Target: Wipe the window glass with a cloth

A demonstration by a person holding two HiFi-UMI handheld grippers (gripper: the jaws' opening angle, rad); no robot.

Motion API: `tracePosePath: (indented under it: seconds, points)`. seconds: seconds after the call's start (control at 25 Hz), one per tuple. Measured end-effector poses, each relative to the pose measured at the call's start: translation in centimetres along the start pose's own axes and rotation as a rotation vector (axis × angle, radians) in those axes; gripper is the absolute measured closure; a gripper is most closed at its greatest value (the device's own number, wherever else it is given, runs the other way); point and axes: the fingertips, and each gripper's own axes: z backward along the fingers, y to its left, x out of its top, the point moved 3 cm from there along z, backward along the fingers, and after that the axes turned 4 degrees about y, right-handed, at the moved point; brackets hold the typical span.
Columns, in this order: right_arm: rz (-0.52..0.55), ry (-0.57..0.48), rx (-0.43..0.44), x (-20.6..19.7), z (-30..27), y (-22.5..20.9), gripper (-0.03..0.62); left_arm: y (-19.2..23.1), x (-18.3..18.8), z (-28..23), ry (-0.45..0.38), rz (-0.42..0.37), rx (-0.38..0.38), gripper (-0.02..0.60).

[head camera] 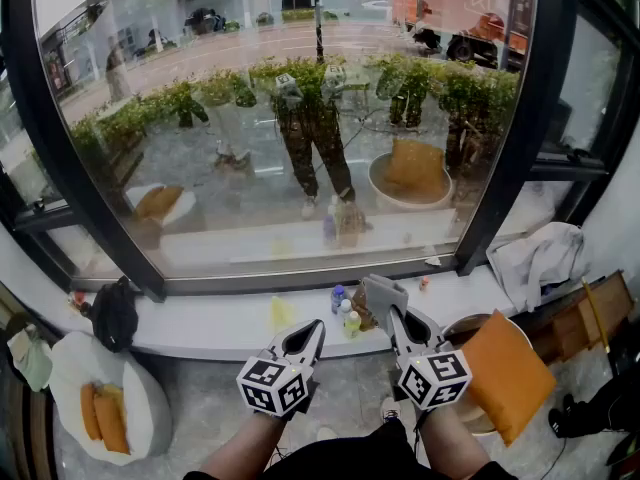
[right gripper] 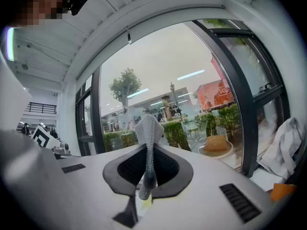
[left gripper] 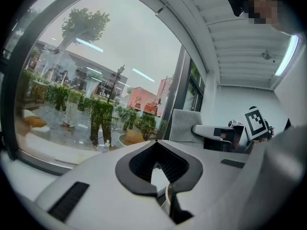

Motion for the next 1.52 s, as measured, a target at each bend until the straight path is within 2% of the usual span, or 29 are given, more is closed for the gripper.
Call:
tracePosePath:
  seconds: [1.04, 1.52]
  points:
    - [0.013, -0.026, -0.025, 0.4, 0.2, -0.4, 0.554, -0.4, 0.0, 0.2, -0.002, -0.005, -0.008, 0.574]
    - [0.029, -0.033, 0.018, 1.4, -4.8, 0.9, 0.554, 3.4, 1.6, 1.1, -0.027, -0.008, 0.055, 0.574]
